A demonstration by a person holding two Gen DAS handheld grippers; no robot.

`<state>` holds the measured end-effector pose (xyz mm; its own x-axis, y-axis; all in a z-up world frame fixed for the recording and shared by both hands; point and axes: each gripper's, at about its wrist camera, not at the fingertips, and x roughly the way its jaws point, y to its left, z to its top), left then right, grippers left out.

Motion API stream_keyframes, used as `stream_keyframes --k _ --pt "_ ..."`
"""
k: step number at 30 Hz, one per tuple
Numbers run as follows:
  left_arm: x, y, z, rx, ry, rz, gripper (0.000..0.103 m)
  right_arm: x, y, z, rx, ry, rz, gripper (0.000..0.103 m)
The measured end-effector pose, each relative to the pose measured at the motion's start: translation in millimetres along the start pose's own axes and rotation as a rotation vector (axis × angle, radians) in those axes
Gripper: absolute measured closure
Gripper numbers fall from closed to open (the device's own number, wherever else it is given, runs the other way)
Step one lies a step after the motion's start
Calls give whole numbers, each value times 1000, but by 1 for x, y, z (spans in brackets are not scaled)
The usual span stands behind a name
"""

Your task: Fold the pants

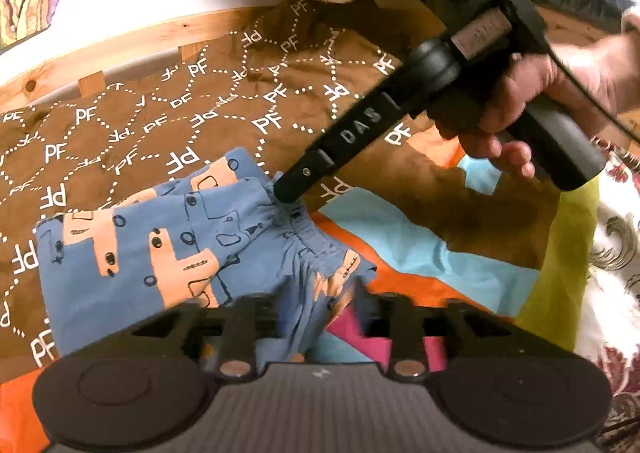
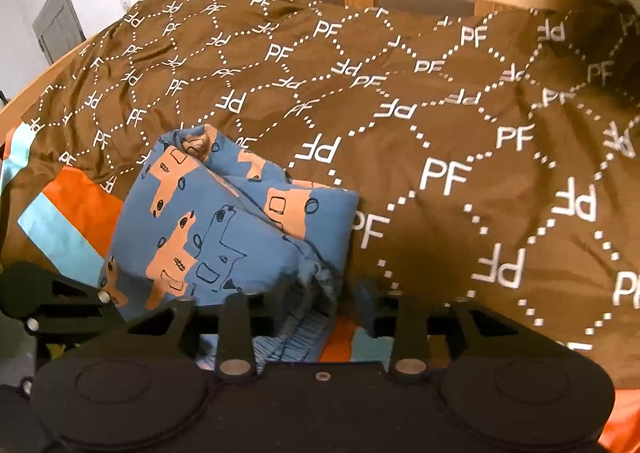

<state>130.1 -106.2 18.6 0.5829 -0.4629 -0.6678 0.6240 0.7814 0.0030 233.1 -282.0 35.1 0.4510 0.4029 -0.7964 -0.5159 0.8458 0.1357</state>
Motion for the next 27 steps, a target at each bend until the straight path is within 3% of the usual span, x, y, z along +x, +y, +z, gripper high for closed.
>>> stream_keyframes --k 1,2,4,6,9,12,15,16,18,21,24,27 --pt "-7 1 -1 -9 -15 -2 29 -3 1 -1 -13 -12 -11 43" --pt "-17 3 -3 -17 -42 -3 22 -7 4 -4 -34 -30 -33 35" --pt "-38 9 -8 -24 -95 22 16 -15 14 -10 -94 -70 -64 29" --pt "-56 21 -14 -52 -139 104 12 -21 24 -19 -138 -95 -86 22" --pt "-66 53 -19 -181 -158 239 11 -26 38 -33 -198 -111 -98 20" --pt "-50 85 -22 -290 -76 369 10 -21 54 -45 -289 -98 -134 17" --pt "-17 102 -33 -253 79 475 11 -7 60 -55 -307 -41 -198 14" --pt "-13 107 -38 -261 103 472 11 -3 60 -59 -303 -23 -209 11" --pt "-24 116 -44 -339 77 444 11 1 58 -66 -322 11 -215 10" --pt "-47 123 -43 -407 11 424 10 -14 55 -70 -329 -45 -205 13" --pt "-54 126 -29 -394 -62 421 3 -27 47 -55 -280 -127 -212 10" --pt "-35 128 -8 -348 -45 401 2 -20 39 -32 -237 -164 -221 9"
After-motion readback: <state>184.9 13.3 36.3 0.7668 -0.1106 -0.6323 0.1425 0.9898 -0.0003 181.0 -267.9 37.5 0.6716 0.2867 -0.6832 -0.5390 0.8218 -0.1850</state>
